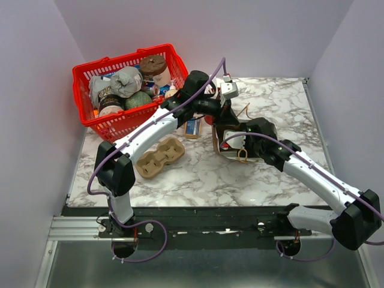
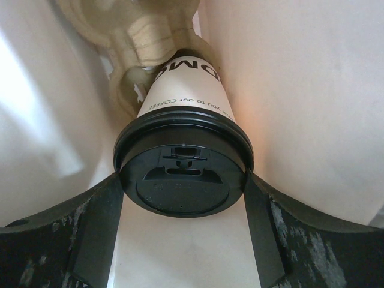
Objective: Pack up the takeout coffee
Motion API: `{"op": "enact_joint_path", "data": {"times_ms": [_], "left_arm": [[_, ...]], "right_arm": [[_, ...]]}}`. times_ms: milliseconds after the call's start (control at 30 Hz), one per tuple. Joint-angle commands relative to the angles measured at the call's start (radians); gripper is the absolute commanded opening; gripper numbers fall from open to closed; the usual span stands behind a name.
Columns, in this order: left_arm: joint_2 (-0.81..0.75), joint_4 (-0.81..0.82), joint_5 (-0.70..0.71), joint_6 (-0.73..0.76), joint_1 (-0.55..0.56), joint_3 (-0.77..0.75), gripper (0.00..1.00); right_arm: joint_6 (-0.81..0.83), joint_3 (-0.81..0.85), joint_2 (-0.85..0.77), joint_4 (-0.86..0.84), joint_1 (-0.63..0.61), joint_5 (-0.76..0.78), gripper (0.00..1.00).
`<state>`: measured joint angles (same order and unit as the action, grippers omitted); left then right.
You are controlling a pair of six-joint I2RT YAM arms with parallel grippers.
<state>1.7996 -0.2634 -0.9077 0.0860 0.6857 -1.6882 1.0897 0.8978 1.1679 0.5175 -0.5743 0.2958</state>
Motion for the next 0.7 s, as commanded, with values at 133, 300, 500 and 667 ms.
{"op": "enact_joint_path", "data": {"times_ms": [133,300,500,667], "left_arm": [[-0.023,-0.007,-0.06,0.0,0.009,0.015,0.0],[-0.026,0.003,-0.066,0.001,0.009,0.016,0.0],[-0.026,0.013,-0.083,0.004,0.005,0.024,0.0],[-0.032,0.069,-0.08,-0.018,0.002,0.033,0.0]], "right_arm": [[-0.005,-0.019,0.027,-0.002,0.005,0.031,0.01],[-0.002,-0.023,0.062,0.013,0.007,0.014,0.01],[0.001,-0.01,0.096,0.021,0.01,-0.003,0.01],[0.001,0.001,0.13,0.022,0.028,-0.029,0.01]]}}
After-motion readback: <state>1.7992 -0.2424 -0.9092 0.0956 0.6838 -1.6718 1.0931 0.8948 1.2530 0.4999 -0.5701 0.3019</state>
